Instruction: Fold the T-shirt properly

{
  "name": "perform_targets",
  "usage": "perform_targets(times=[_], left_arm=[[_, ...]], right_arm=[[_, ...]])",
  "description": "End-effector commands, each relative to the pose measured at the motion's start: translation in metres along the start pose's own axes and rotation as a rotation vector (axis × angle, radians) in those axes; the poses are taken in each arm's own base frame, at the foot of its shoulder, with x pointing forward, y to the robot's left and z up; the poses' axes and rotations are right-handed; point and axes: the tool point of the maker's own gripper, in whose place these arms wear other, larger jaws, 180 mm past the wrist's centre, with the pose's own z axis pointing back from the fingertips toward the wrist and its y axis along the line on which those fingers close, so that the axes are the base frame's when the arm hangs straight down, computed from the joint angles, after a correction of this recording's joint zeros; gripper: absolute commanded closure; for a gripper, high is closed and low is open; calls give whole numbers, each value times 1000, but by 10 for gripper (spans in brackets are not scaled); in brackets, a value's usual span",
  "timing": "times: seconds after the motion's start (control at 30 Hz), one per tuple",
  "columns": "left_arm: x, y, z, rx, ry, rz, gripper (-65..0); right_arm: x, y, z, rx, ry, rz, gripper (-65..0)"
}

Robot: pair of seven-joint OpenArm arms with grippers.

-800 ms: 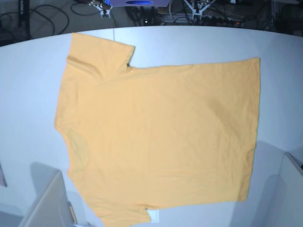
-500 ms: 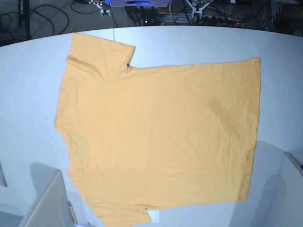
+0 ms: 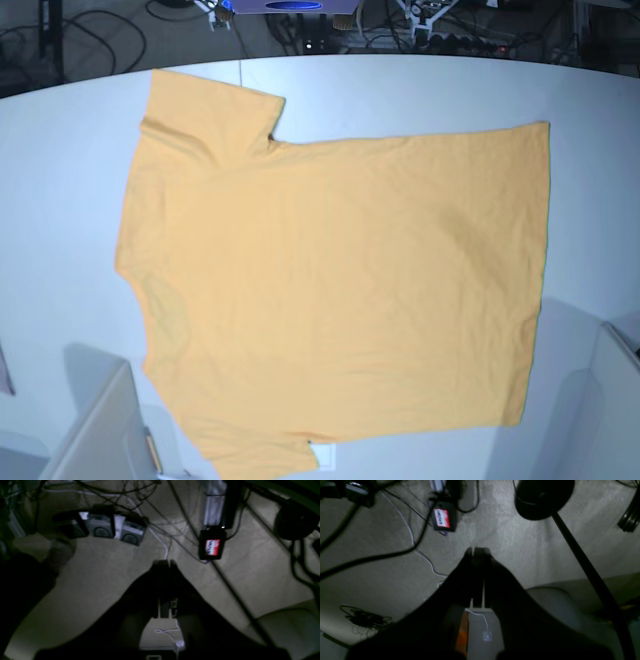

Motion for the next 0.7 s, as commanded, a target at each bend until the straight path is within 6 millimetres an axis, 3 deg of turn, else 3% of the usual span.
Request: perform_targets(times=[0.0,0.17,0.47,0.67], left_arm=[[-9,2,0,8,15,-10,0],[-21,17,4,29,-25,-21,0],[-53,25,23,36,-93,-50,0],[-67,41,52,52,-169,-83,0]], right_arm=[[-8,-4,0,-12,13,1,0],[-14,-13,0,-26,23,2,0],[-65,-13,8,-27,3,7,0],[-90,-8,26,-24,-47,3,0]])
